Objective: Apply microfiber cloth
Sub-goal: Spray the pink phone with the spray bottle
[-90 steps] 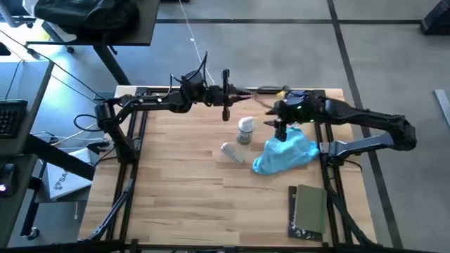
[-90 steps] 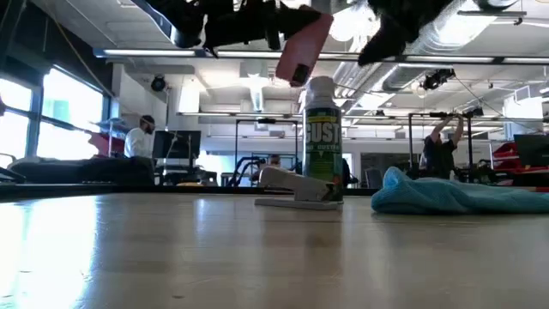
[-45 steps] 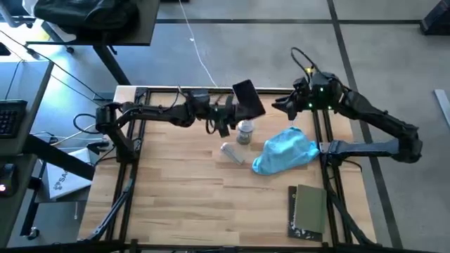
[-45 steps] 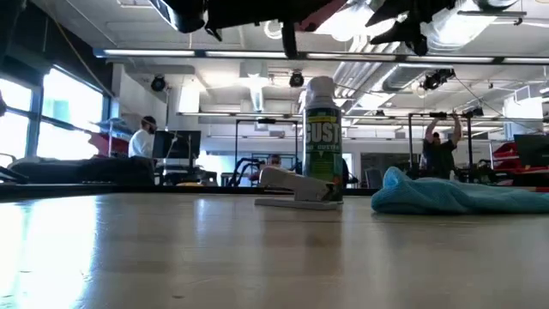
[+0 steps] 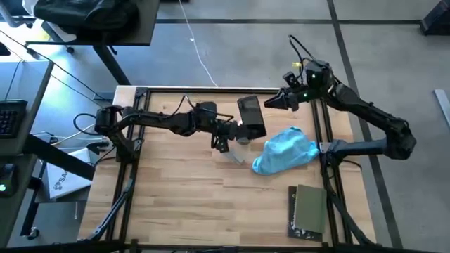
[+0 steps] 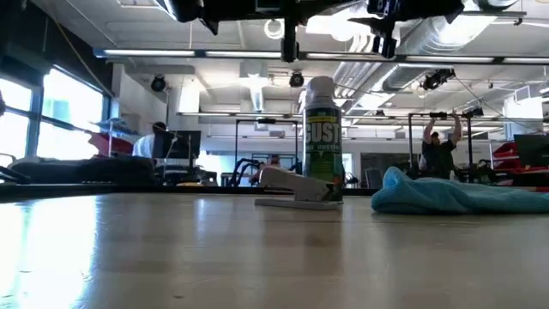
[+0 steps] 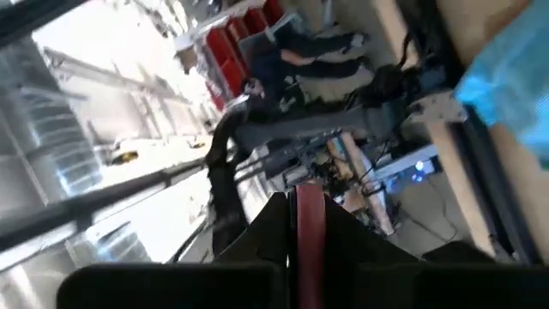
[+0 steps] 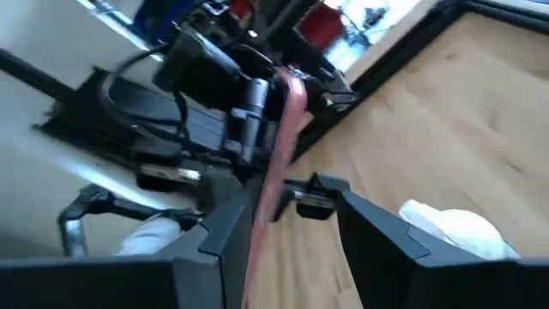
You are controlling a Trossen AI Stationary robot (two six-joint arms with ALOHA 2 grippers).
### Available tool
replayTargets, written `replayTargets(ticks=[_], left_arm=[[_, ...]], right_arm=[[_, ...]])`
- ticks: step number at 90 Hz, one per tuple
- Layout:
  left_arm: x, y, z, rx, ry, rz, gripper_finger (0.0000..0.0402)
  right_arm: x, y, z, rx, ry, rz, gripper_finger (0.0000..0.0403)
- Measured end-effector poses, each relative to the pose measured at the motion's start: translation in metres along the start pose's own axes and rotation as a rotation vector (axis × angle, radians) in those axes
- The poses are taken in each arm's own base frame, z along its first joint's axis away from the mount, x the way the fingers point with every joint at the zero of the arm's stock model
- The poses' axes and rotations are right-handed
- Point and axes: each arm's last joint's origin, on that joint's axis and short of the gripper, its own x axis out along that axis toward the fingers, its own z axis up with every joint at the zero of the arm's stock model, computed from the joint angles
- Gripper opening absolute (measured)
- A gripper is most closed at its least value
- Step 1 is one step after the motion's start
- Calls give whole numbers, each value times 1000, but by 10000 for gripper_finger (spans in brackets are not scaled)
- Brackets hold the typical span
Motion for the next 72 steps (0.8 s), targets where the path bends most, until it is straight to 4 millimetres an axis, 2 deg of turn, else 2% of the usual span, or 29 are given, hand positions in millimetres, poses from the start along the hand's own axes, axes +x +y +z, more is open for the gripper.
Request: replayTargets(ticks=[20,38,55,72], left_arm=[[1,1,5,41,-59,19,10],[0,-1,6,-2,-86,-18,10],[0,-3,6,4,-79,-38,10],[1,-9,8,-66,-71,-79,10]], right_arm=[[17,-14,4,43,45,45,142],[31,-14,7,34,71,139,142],[22,-20,9,41,59,110,142],[9,-11,15,-28,4,132,142]])
